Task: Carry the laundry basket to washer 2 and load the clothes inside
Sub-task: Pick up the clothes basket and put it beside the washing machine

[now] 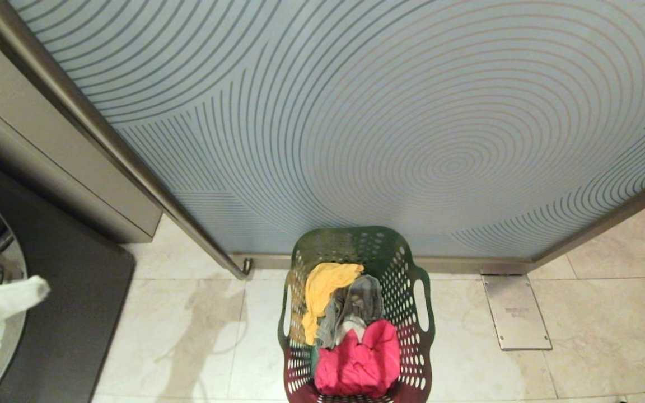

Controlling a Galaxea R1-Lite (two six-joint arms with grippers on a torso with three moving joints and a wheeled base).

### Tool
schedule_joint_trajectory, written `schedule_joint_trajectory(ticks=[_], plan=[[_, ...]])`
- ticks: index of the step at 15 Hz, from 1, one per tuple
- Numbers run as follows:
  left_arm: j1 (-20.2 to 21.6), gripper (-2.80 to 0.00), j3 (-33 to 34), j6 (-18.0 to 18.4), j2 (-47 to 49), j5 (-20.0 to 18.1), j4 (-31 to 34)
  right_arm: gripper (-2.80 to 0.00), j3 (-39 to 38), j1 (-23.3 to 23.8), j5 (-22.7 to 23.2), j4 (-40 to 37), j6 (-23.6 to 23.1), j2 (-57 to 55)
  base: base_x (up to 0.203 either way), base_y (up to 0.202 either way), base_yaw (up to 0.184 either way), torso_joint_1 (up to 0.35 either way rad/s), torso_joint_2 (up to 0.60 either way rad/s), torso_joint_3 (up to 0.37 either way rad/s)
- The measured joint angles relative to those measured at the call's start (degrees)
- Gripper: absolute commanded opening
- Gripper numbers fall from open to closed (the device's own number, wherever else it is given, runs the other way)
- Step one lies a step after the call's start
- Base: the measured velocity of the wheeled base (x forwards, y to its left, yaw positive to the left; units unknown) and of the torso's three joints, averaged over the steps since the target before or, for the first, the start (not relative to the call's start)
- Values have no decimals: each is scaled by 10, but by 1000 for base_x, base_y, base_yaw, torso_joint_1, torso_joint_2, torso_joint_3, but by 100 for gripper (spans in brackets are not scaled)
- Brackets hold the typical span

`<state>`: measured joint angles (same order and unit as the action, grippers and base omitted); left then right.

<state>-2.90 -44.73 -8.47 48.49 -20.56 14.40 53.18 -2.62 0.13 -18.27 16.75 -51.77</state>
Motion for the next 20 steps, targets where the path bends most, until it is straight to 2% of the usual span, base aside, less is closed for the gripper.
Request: schedule_joint_trajectory(ticks=[1, 3, 4, 5, 6, 9, 11, 13, 15, 18, 20], plan=[[-10, 0, -3, 0, 57, 9, 4, -280, 1, -23, 1, -6, 6, -51, 0, 0, 0, 0, 0, 0], [-36, 0, 33, 1, 137, 24, -10, -280, -34, -64, -2, 16, 12, -122, 0, 0, 0, 0, 0, 0], [-54, 0, 63, 1, 161, 37, -30, -80, -61, -78, -7, 40, 12, -146, 0, 0, 0, 0, 0, 0], [-71, 0, 91, 2, 177, 54, -54, 0, -83, -92, -15, 68, 11, -169, 0, 0, 0, 0, 0, 0], [-84, 0, 114, 2, 193, 67, -73, 0, -100, -110, -23, 87, 11, -192, 0, 0, 0, 0, 0, 0], [-119, 0, 150, -2, 234, 74, -85, 0, -153, -165, -39, 170, 13, -256, 0, 0, 0, 0, 0, 0], [-134, 0, 156, -4, 264, 76, -102, 0, -178, -181, -60, 250, 12, -307, 0, 0, 0, 0, 0, 0], [-151, 0, 161, -6, 302, 93, -147, 0, -190, -186, -79, 315, 11, -361, 0, 0, 0, 0, 0, 0], [-189, 0, 169, -23, 343, 156, -209, 0, -190, -187, -84, 341, 10, -400, 0, 0, 0, 0, 0, 0], [-255, 0, 169, -81, 401, 262, -307, 0, -166, -185, -84, 341, 10, -438, 0, 0, 0, 0, 0, 0], [-297, 0, 164, -97, 422, 299, -320, 0, -148, -177, -82, 342, 11, -458, 0, 0, 0, 0, 0, 0]])
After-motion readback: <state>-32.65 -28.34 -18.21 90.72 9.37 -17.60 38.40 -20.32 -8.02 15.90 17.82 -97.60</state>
